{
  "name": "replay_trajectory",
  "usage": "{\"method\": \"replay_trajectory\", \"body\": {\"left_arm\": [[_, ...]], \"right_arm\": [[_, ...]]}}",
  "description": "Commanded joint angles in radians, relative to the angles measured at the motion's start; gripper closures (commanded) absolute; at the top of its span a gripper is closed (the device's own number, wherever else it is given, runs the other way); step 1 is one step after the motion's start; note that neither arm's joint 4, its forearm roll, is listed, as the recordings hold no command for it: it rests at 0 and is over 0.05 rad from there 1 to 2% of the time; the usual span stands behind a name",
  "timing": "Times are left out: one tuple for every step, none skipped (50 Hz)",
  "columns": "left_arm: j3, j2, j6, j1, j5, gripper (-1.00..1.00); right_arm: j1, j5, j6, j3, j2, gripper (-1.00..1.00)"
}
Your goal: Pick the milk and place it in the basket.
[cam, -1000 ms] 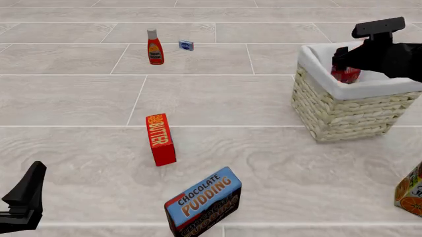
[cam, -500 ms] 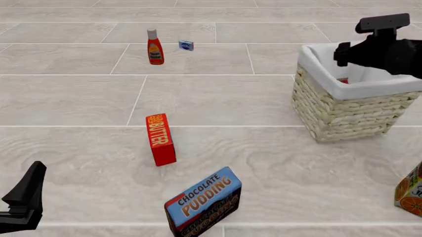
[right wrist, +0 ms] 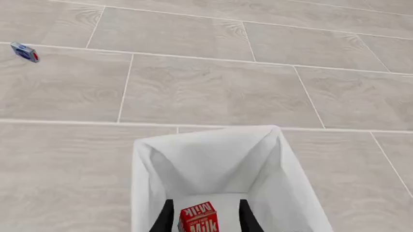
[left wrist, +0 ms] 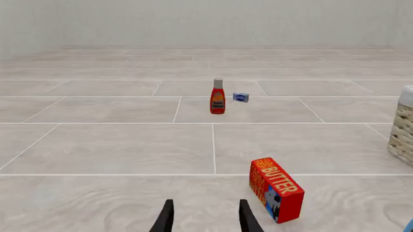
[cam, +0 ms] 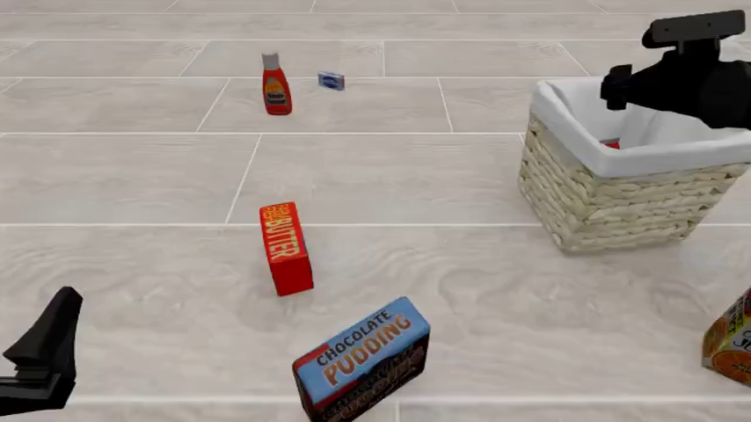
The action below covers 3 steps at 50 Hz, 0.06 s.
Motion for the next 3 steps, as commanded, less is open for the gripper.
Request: {"method": "replay_trajectory", "body": {"left_arm": [[0.0, 0.0, 0.0, 0.0, 0.0, -1.0], [0.0, 0.0, 0.0, 0.0, 0.0, -1.0], [0.0, 0.0, 0.0, 0.0, 0.0, -1.0]], "right_arm": [[0.001, -0.004, 0.0, 0.021, -0.037, -1.0], [0.001, -0.004, 0.0, 0.021, -0.037, -1.0], [0.001, -0.007, 0.001, 0.027, -0.043, -1.0]]}}
